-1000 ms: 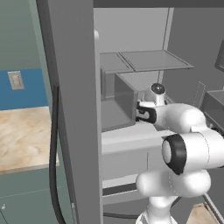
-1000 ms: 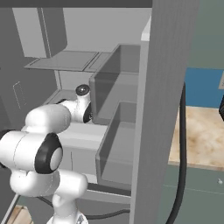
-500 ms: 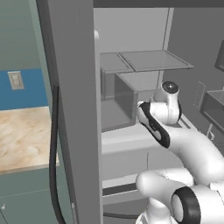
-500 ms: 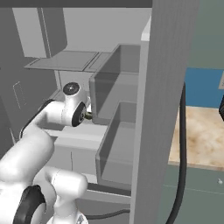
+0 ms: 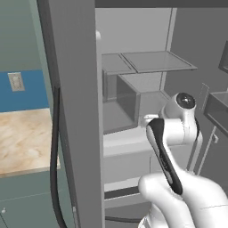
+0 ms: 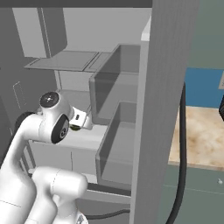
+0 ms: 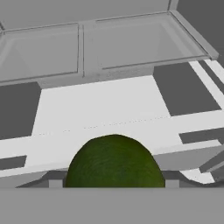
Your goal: Grab the lemon and lime from the fridge, place them in the blender, close the lid, and turn on the blender to create a marinade.
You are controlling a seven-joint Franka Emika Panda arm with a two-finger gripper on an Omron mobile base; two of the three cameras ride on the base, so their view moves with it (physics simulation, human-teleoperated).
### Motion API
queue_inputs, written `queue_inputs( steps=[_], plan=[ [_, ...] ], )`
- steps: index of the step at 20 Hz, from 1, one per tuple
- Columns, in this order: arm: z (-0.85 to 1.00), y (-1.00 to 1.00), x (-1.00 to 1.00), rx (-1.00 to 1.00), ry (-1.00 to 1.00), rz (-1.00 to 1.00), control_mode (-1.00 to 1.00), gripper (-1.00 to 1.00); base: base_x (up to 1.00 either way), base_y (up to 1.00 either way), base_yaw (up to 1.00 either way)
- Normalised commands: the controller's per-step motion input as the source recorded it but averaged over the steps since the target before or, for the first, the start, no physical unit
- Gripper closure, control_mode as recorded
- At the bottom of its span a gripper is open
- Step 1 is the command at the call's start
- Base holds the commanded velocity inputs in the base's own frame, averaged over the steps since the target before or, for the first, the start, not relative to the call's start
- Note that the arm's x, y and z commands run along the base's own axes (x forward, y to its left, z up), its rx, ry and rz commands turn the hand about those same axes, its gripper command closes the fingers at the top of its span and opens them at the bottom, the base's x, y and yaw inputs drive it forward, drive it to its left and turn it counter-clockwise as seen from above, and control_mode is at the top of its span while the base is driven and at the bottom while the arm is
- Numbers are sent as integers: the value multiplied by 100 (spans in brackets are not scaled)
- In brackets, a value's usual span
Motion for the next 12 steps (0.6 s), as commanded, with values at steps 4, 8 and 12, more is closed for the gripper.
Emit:
queue_inputs(
  steps=[4, 8, 12],
  plan=[
    [-1, 28, -79, 0, 0, 0, -100, 100, 0, 0, 0],
    [-2, 20, -40, -1, 1, 0, -100, 100, 0, 0, 0],
    [0, 3, -22, 0, 0, 0, -100, 100, 0, 0, 0]
  ],
)
